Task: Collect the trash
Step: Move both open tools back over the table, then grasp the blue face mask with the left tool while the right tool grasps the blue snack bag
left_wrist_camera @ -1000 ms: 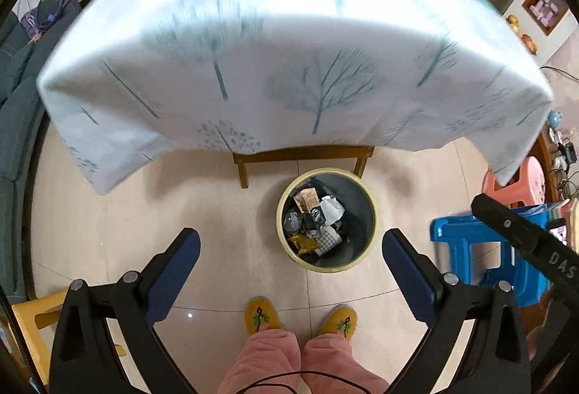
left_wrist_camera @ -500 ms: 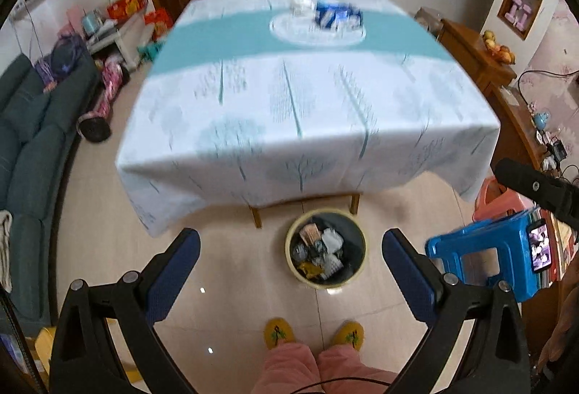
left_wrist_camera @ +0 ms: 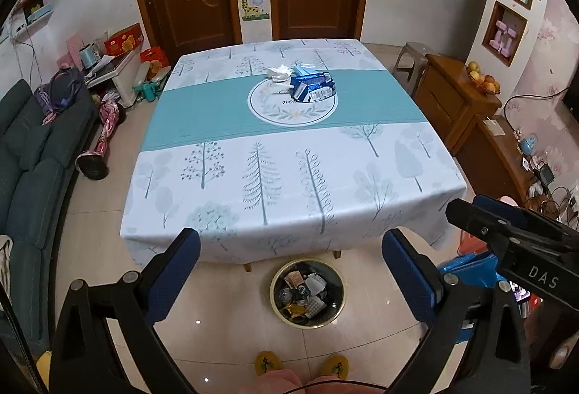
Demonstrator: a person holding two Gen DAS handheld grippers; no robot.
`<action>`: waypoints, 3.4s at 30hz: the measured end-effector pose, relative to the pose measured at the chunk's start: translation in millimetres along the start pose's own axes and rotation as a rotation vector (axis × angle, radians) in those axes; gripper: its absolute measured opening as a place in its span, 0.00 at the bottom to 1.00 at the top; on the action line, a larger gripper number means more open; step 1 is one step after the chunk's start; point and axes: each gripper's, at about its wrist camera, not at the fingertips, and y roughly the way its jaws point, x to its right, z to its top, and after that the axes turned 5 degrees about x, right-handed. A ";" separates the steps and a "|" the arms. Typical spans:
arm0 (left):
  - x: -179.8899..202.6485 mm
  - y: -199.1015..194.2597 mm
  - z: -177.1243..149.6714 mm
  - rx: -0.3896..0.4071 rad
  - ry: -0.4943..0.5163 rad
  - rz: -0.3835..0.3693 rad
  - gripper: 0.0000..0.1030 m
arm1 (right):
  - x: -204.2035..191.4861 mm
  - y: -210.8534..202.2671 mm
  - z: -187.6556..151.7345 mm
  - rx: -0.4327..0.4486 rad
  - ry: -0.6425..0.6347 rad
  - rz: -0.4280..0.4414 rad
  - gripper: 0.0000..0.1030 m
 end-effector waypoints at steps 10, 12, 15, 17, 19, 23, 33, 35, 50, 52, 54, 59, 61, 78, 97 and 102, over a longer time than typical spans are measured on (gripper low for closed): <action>-14.5 49.1 43.3 -0.038 -0.013 -0.023 0.97 | 16.7 28.5 37.8 0.011 0.018 -0.015 0.53; -23.2 62.4 54.9 -0.042 -0.015 -0.031 0.96 | 18.4 39.2 45.6 0.005 0.030 -0.028 0.53; -37.9 84.7 78.7 -0.037 0.002 -0.027 0.94 | 16.6 61.4 61.5 -0.002 0.054 -0.054 0.53; -48.9 103.9 100.1 -0.037 0.027 -0.046 0.93 | 14.4 75.0 73.1 0.002 0.067 -0.074 0.53; -59.1 123.9 122.9 -0.046 0.061 -0.069 0.85 | 11.3 93.7 88.8 0.005 0.097 -0.105 0.53; -77.7 165.4 171.7 -0.074 0.150 -0.102 0.79 | 6.1 140.4 121.9 -0.026 0.215 -0.126 0.53; -96.8 273.0 265.6 -0.102 0.317 -0.198 0.54 | 13.0 259.6 186.6 -0.105 0.477 -0.211 0.67; -96.9 289.5 275.4 -0.112 0.317 -0.218 0.51 | 18.4 282.9 193.1 -0.129 0.531 -0.236 0.67; -85.4 371.3 306.6 -0.198 0.389 -0.309 0.46 | 45.7 391.7 213.3 -0.265 0.715 -0.409 0.81; -84.1 377.2 307.2 -0.211 0.395 -0.317 0.46 | 44.4 400.4 212.6 -0.292 0.701 -0.423 0.82; -83.8 380.8 307.2 -0.221 0.399 -0.318 0.46 | 42.5 402.7 213.2 -0.283 0.686 -0.429 0.83; -86.4 389.6 304.4 -0.252 0.387 -0.338 0.46 | 41.0 400.8 209.8 -0.290 0.634 -0.416 0.79; -87.9 392.7 303.2 -0.266 0.380 -0.352 0.46 | 41.7 395.5 206.2 -0.292 0.603 -0.430 0.78; -0.6 423.1 294.6 -0.294 0.759 -0.421 0.65 | 84.1 341.9 184.6 -0.195 0.615 -0.410 0.69; 85.3 462.8 245.7 -0.349 1.351 -0.532 0.15 | 95.5 335.2 172.6 -0.178 0.647 -0.371 0.70; 72.9 471.0 269.3 -0.429 1.176 -0.573 0.07 | 96.2 334.2 172.0 -0.172 0.653 -0.369 0.70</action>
